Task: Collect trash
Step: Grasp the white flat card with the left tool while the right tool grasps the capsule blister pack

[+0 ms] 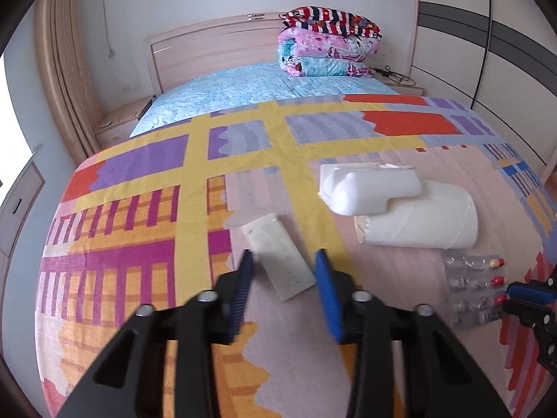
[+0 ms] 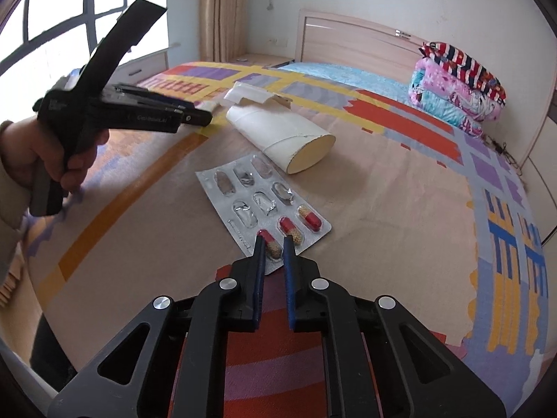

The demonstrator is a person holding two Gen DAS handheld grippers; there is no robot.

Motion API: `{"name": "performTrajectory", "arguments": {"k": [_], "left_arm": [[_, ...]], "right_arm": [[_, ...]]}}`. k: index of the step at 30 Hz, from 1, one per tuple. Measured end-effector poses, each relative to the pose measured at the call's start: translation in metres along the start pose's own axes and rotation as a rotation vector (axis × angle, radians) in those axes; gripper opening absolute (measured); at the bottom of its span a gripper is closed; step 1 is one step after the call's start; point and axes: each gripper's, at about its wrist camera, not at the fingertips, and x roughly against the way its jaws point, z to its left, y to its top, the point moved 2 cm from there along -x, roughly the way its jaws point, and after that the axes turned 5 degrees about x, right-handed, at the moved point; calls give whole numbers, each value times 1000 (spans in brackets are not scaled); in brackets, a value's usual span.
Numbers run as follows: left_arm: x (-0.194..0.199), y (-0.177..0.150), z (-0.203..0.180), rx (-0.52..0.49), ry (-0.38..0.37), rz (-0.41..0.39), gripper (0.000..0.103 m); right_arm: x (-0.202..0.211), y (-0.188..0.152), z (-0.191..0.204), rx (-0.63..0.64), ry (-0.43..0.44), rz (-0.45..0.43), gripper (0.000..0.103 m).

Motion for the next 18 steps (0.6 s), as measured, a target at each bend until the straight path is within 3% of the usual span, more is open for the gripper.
{"name": "performTrajectory", "arguments": {"k": [18], "left_arm": [[45, -10, -12, -8, -29, -45, 24]], "right_arm": [[30, 0, 6, -34, 30, -56, 9]]}}
